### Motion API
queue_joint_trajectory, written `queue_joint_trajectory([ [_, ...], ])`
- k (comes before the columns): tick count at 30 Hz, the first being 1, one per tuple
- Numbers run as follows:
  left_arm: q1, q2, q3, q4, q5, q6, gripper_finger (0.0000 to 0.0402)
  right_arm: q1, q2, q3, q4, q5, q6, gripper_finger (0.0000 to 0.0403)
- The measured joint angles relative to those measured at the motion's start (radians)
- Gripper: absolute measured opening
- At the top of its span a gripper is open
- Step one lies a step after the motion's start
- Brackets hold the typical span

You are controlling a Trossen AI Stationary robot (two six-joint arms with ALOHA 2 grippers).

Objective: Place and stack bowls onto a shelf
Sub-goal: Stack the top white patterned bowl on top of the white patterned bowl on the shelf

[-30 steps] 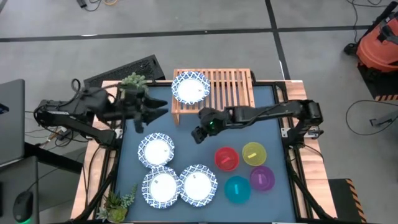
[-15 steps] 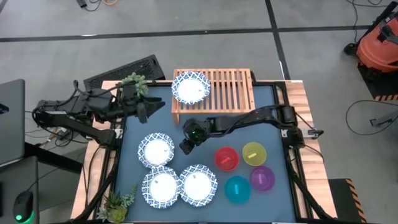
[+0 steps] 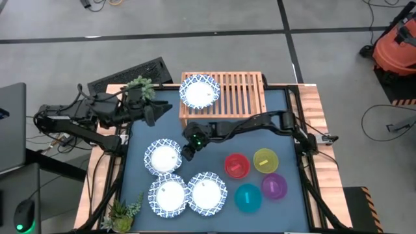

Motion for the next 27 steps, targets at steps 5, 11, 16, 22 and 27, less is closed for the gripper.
queue_joint_trajectory([
  [5,0.0,0.011,-0.002,-0.056,-0.012,-0.02,0.0201,-0.014,0.033,0.003,0.01,-0.013,0.01,0.0244],
  [11,0.002,0.011,-0.002,-0.063,-0.029,-0.056,0.0201,-0.026,0.03,0.003,0.048,0.009,0.013,0.0255],
  [16,0.002,0.014,-0.002,-0.064,-0.03,-0.056,0.0201,-0.031,0.031,0.003,0.055,0.029,0.004,0.0256],
  [22,0.002,0.028,-0.002,-0.074,-0.032,-0.057,0.0201,-0.027,0.031,0.003,0.062,0.071,0.0,0.0256],
  [27,0.002,0.028,-0.002,-0.073,-0.034,-0.065,0.0201,-0.024,0.031,0.002,0.092,0.084,0.017,0.0256],
])
